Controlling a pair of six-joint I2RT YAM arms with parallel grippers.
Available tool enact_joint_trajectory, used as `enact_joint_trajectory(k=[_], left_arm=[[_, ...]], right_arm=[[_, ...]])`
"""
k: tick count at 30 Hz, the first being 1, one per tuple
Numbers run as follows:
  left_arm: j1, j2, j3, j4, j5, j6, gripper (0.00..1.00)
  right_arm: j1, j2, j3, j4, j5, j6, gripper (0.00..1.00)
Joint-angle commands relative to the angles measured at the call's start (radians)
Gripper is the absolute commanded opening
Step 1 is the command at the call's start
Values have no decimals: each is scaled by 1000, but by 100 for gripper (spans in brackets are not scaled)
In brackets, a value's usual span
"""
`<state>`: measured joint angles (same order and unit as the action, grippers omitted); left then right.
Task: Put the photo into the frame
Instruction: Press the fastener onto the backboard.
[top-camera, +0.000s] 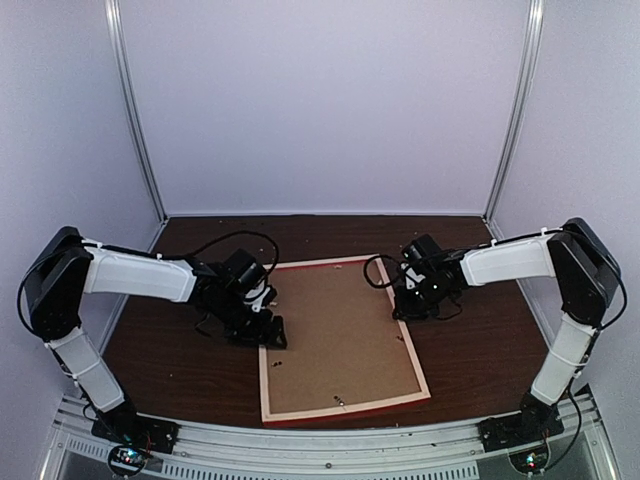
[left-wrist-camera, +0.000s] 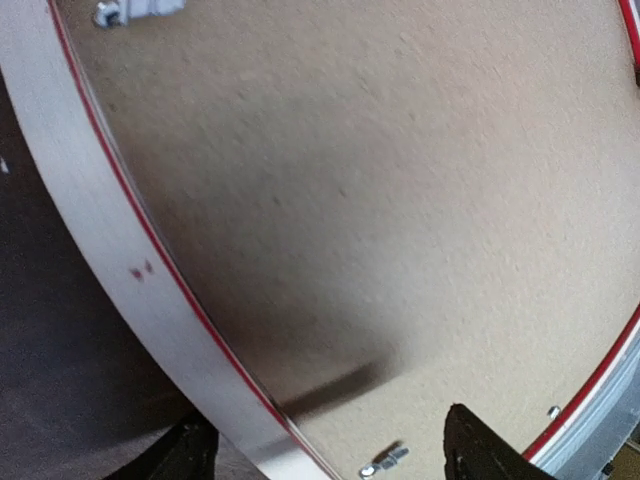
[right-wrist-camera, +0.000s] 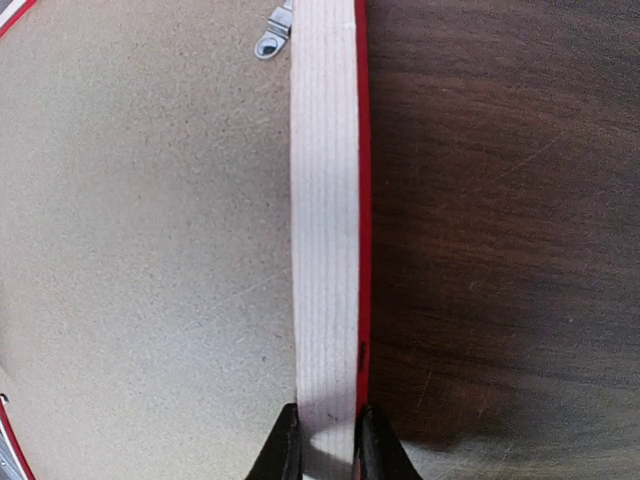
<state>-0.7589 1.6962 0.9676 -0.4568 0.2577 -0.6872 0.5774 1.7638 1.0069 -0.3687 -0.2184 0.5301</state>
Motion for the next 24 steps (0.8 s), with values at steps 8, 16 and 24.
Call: enact_joint_trajectory(k=[8, 16, 24], left_arm=[[-99, -54, -44, -63, -85, 2, 84], [-109, -39, -41, -122, -206, 23, 75], [-109, 16, 2, -121, -238, 41, 70]], right_arm=[[-18, 54, -8, 59, 64, 57, 0], [-17, 55, -5, 57, 59, 51, 0], [-18, 54, -4, 55, 53, 45, 0]])
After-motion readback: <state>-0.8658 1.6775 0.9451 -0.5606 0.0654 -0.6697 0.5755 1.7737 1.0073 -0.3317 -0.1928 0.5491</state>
